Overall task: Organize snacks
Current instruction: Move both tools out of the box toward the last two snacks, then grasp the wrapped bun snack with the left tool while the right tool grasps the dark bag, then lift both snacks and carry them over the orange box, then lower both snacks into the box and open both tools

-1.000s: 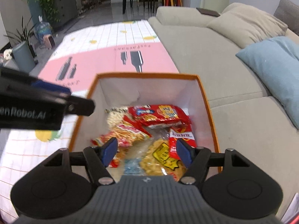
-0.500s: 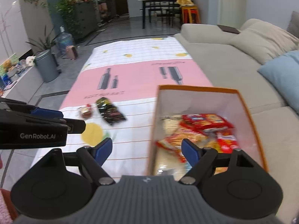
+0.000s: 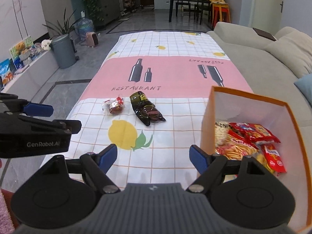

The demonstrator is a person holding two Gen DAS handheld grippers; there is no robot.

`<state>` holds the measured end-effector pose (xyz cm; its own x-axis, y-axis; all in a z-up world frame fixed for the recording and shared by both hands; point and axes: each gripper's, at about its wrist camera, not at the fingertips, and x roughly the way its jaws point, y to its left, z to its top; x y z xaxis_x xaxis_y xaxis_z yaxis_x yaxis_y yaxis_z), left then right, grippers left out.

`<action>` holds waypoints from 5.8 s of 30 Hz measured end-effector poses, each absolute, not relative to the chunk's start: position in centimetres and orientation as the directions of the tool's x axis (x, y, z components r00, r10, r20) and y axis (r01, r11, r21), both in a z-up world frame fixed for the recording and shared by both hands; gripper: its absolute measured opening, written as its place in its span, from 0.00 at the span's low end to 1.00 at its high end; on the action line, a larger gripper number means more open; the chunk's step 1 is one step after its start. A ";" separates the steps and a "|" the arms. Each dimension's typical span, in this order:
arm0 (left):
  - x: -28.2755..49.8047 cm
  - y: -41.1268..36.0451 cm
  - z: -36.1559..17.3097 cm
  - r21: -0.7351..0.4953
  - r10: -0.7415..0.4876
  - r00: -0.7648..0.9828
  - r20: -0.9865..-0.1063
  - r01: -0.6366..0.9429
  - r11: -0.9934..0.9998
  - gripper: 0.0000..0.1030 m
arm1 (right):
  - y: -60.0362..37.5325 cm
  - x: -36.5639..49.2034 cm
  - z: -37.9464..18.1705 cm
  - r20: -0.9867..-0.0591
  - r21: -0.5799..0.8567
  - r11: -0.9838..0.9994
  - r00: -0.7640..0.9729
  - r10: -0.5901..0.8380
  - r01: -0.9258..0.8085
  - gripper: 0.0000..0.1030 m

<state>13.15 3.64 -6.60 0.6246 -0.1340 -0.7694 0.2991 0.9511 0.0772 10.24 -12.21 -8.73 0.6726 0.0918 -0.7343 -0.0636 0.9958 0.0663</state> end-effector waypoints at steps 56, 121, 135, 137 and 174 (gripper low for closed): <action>29.3 5.1 -19.7 0.006 -0.330 0.510 -0.795 0.550 0.835 0.68 | -8.2 28.4 -21.7 -0.800 -0.020 0.960 0.580 0.152 -0.278 0.67; 4.2 -9.5 -3.4 -0.009 -0.363 0.563 -0.743 0.533 0.846 0.46 | -22.1 0.5 -6.4 -0.633 -0.166 0.986 0.763 -0.131 0.032 0.36; 7.4 -17.8 -6.0 -0.063 -0.410 0.366 -0.836 0.677 0.733 0.46 | -31.8 6.0 -10.5 -0.875 0.041 0.997 0.483 0.008 0.057 0.36; 7.7 -18.4 -6.7 -0.081 -0.403 0.318 -0.858 0.692 0.718 0.46 | -32.5 6.7 -11.5 -0.902 0.070 0.996 0.430 0.039 0.058 0.36; 8.0 -18.9 -8.2 -0.123 -0.354 0.204 -0.913 0.689 0.714 0.54 | -31.8 6.5 -12.5 -0.950 -0.011 1.000 0.313 -0.014 0.012 0.59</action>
<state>8.00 -18.90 -8.24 0.2041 -0.3538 -0.9128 0.6892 0.7141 -0.1227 6.52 -31.84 -12.50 0.3133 -0.0142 -0.9496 0.0121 0.9999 -0.0110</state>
